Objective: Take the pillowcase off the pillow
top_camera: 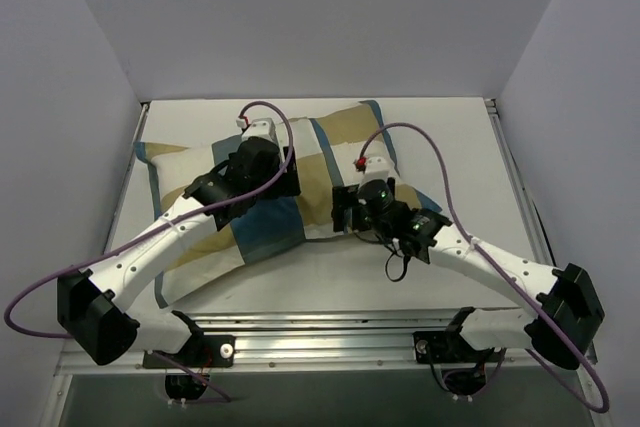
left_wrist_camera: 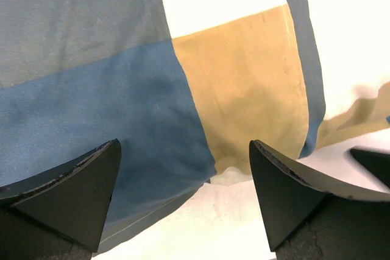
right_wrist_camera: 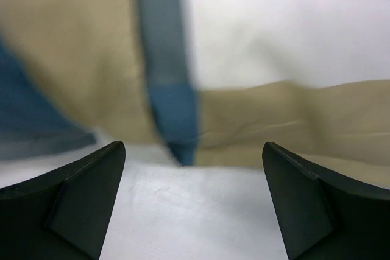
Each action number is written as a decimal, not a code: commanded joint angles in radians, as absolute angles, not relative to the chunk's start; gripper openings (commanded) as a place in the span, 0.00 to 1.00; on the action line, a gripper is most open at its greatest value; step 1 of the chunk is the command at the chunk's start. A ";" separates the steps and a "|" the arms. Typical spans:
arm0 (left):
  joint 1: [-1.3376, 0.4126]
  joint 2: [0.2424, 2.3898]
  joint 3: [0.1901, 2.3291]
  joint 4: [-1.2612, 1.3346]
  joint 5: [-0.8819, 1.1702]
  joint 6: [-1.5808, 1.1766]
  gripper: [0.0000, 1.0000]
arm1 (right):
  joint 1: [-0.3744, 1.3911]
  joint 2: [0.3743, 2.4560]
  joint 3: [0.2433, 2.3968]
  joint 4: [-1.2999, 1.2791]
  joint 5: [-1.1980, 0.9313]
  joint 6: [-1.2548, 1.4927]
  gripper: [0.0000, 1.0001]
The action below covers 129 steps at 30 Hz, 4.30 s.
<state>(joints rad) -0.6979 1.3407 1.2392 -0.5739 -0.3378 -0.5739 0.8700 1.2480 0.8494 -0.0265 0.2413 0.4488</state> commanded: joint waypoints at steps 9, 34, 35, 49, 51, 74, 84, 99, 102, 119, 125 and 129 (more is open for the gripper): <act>-0.684 1.393 1.152 -0.571 -0.436 -0.692 0.95 | 0.496 1.380 1.017 -0.011 0.161 0.287 0.90; -0.856 1.400 1.267 -0.543 -0.368 -0.523 0.95 | 0.686 1.111 0.656 0.012 0.166 0.526 0.90; -0.864 1.416 1.279 -0.540 -0.399 -0.515 0.95 | 0.686 1.103 0.664 0.009 0.158 0.525 0.90; -0.888 1.634 1.402 -0.465 -0.584 -0.440 0.95 | 0.640 1.192 0.726 0.098 0.218 0.483 0.91; -0.887 1.644 1.399 -0.460 -0.620 -0.449 0.98 | 0.615 1.238 0.698 0.135 0.212 0.485 0.91; -0.782 1.499 1.204 -0.479 -0.706 -0.566 0.86 | 0.469 1.411 0.509 0.236 0.175 0.684 0.89; -0.739 1.465 1.086 -0.439 -0.601 -0.603 0.78 | 0.479 1.372 0.540 0.204 0.178 0.637 0.89; -0.739 1.522 0.985 -0.333 -0.459 -0.664 0.71 | 0.874 1.271 0.928 0.014 0.362 0.428 0.89; -0.739 1.520 0.979 -0.321 -0.442 -0.667 0.71 | 0.926 1.356 0.997 0.011 0.406 0.416 0.89; -0.719 1.514 0.919 -0.272 -0.410 -0.692 0.70 | 0.917 1.603 1.039 0.057 0.575 0.409 0.83; -0.693 1.529 0.885 -0.281 -0.410 -0.713 0.69 | 0.821 1.603 0.979 0.014 0.615 0.485 0.39; -0.678 1.546 0.858 -0.275 -0.397 -0.729 0.69 | 0.736 1.478 0.925 -0.030 0.585 0.499 0.27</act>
<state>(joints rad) -0.7097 1.4910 0.9249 -0.1341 -0.4240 -0.7116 0.8253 1.5715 0.9783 0.1158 0.4751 0.4778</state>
